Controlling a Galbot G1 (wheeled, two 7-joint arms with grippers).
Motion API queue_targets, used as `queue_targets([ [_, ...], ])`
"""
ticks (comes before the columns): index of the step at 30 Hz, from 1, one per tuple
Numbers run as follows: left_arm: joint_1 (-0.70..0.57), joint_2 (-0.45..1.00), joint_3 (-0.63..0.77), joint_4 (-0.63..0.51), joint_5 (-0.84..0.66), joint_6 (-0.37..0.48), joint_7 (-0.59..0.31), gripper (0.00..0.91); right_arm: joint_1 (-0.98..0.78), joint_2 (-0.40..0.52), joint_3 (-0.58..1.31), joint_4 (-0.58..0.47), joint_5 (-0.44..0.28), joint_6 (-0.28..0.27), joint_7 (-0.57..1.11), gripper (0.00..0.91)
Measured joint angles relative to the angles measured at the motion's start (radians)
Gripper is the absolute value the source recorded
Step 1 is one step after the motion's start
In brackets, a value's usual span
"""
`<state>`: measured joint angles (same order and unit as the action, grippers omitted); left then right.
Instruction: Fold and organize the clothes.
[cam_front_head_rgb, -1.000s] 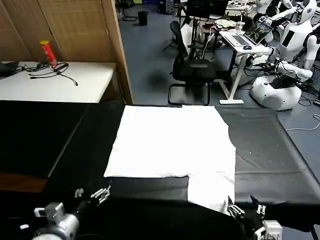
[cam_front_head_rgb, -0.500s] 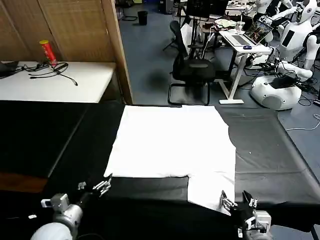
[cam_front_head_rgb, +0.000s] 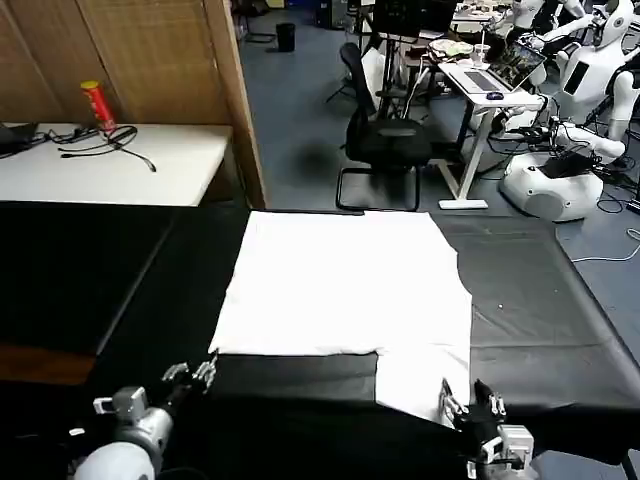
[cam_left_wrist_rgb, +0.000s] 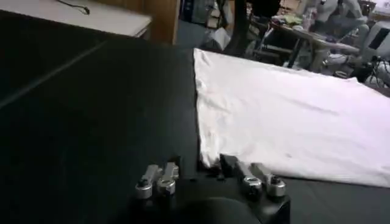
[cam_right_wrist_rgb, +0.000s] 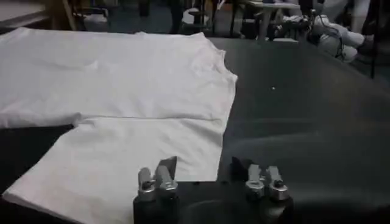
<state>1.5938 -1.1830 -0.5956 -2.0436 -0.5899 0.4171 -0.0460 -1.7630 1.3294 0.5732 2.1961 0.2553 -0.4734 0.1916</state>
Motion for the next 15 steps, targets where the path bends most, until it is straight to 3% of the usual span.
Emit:
queue_targets([
  [9, 0.041, -0.003, -0.012, -0.067, -0.001, 0.009, -0.017, 0.000, -0.078, 0.001, 0.031, 0.099, 0.004, -0.070, 0.067, 0.010],
  [15, 0.128, 0.017, -0.050, -0.144, -0.002, 0.013, -0.036, 0.000, -0.165, 0.002, 0.042, 0.183, 0.006, -0.078, 0.075, 0.000],
])
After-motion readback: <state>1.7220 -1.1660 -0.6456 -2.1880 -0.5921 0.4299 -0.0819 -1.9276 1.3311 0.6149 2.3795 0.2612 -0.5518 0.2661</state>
